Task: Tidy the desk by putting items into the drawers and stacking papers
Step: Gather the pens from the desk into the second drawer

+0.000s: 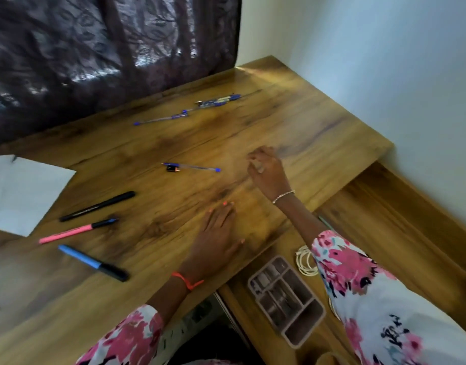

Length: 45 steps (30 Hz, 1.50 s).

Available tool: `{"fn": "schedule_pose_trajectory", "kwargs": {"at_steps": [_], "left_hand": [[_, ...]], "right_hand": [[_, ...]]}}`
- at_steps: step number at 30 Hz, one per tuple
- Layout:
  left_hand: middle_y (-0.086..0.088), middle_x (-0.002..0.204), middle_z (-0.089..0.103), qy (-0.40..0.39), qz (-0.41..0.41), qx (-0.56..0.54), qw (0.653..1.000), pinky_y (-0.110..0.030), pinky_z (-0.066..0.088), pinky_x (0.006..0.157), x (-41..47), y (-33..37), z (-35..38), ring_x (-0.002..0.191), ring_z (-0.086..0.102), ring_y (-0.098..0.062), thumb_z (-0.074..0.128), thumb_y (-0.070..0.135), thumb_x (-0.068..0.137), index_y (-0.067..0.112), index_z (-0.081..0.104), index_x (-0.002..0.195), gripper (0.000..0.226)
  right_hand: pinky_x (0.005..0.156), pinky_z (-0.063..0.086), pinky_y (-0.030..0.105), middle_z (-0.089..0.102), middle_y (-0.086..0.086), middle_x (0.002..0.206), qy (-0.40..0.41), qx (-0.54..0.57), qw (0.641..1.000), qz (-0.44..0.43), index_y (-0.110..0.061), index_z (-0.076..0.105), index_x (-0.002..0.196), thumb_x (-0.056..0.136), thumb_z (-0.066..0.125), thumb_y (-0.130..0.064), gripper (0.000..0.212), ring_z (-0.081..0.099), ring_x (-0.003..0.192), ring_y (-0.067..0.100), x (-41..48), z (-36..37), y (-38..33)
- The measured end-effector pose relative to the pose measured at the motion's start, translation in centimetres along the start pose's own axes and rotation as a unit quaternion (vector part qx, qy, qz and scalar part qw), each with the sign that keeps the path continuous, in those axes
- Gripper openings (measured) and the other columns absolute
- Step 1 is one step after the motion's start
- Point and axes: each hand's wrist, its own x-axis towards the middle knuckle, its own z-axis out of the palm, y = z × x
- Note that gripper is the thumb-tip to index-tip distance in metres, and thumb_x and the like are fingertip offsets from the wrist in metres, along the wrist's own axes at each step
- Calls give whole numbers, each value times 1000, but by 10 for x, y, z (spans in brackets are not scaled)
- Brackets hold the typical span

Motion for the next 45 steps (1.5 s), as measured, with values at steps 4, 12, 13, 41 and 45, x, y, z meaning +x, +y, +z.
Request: {"fn": "schedule_pose_trajectory", "kwargs": {"at_steps": [4, 12, 13, 41, 45], "left_hand": [[-12, 148, 32, 24, -58, 29, 998, -34, 1, 116, -17, -25, -12, 140, 23, -24, 32, 55, 84, 4, 39, 137, 73], [-13, 136, 50, 9, -84, 79, 993, -35, 14, 109, -28, -31, -16, 129, 45, -26, 34, 55, 87, 5, 45, 132, 68], [-13, 136, 49, 13, -81, 82, 993, -35, 13, 110, -28, -32, -15, 129, 44, -26, 33, 55, 88, 5, 44, 133, 69], [-10, 141, 44, 66, -16, 15, 998, -37, 20, 113, -36, -28, -13, 134, 35, -22, 31, 55, 88, 7, 41, 136, 68], [-10, 139, 47, 43, 73, -48, 995, -27, 20, 111, -30, 11, -7, 132, 29, -14, 41, 50, 87, 5, 46, 132, 64]], "right_hand": [[81, 46, 41, 63, 16, 85, -120, -32, 990, -63, -4, 73, 81, 71, 62, -13, 18, 55, 88, 38, 20, 49, -50], [97, 29, 38, 48, 8, 118, -237, -126, 959, -86, -11, 58, 121, 89, 54, -23, 35, 36, 115, 27, 22, 91, -86], [97, 29, 38, 47, 8, 119, -241, -132, 958, -84, -10, 57, 122, 89, 54, -24, 36, 36, 115, 27, 22, 92, -87], [76, 39, 28, 71, 7, 69, -41, -70, 996, -30, -4, 71, 77, 67, 68, -16, 16, 50, 83, 21, -40, 43, -35], [75, 37, 28, 72, 7, 72, 61, -86, 994, 29, -6, 70, 77, 65, 70, -13, 13, 51, 79, 18, -91, -16, 3]]}}
